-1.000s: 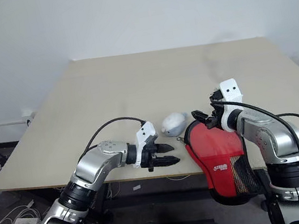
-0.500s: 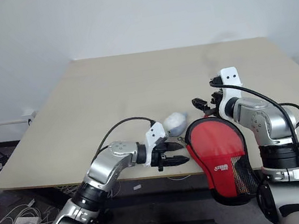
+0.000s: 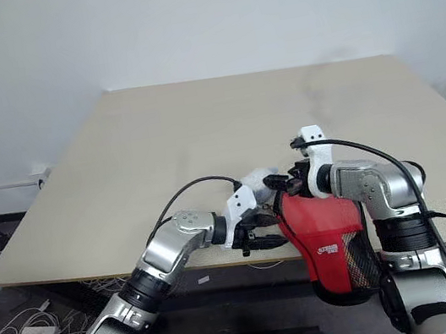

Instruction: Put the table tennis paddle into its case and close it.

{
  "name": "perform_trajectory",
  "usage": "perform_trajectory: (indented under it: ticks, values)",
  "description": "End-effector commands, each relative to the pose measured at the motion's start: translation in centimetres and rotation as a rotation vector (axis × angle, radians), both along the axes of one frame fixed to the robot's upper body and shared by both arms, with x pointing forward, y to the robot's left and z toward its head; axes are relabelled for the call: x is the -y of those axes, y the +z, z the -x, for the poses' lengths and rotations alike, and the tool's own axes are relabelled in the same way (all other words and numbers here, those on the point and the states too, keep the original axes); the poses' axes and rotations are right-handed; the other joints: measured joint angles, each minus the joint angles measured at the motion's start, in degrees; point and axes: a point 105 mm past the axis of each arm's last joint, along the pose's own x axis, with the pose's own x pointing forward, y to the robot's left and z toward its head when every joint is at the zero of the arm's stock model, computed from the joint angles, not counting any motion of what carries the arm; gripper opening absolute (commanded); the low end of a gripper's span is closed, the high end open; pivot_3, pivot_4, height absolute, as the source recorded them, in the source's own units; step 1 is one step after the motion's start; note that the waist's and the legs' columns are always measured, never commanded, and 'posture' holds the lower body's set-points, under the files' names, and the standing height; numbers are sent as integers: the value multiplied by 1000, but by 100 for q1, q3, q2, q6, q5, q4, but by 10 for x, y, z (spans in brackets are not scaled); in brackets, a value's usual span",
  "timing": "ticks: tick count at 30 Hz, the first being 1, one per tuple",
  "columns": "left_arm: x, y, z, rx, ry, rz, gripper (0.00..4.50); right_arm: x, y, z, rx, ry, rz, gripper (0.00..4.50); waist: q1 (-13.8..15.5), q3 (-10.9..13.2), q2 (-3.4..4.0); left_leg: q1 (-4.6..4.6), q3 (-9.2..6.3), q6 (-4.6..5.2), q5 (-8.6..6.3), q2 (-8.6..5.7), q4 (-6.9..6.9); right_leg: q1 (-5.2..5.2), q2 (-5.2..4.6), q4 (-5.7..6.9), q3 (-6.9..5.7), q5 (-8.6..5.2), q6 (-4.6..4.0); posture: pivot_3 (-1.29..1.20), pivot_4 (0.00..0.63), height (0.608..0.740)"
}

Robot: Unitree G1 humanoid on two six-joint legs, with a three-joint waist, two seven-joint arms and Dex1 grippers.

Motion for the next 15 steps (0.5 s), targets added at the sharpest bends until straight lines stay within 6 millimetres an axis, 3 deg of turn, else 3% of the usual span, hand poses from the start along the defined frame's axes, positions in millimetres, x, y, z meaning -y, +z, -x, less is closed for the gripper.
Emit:
perform_trajectory:
  ticks: [1, 4, 6, 8, 12, 15]
  values:
    - [7, 22, -1, 70, -12, 82, 2646, 5, 17, -20, 70, -63, 4, 4467, 13, 0, 0, -1, 1, 0, 0, -3, 1, 1, -1, 0, -1, 0, 0, 0, 0, 715]
    - [15, 26, 0, 85, -17, 107, 2646, 15, 28, -33, 128, -134, -16, 4467, 23, 0, -1, -3, 2, 0, 0, -6, 3, 2, -3, -1, -2, 0, 0, 0, 0, 715]
    - [24, 26, 1, 110, -38, 106, 2646, 27, 47, -42, 188, -200, -71, 4467, 18, 0, 0, -3, 2, -1, 0, -5, 2, 1, -2, 0, -2, 0, 0, 0, 0, 715]
    - [29, 25, 1, 119, -47, 100, 2646, 31, 55, -42, 191, -202, -90, 4467, 11, 0, 1, -3, 4, -1, 1, -6, 1, 1, -2, 0, -1, 0, 0, 0, 0, 715]
    - [31, 26, 1, 138, -59, 94, 2646, 37, 43, -28, 121, -149, -26, 4467, 5, 0, 1, -1, 4, -1, 1, -4, 0, 1, -1, 0, -1, 0, 0, 0, 0, 715]
    - [22, 39, -10, 162, -23, 126, 2646, 46, 26, -5, 70, -103, 14, 4467, 17, 0, 1, -2, 3, 0, 0, -2, -1, 0, -1, 0, -1, 0, 0, 0, 0, 715]
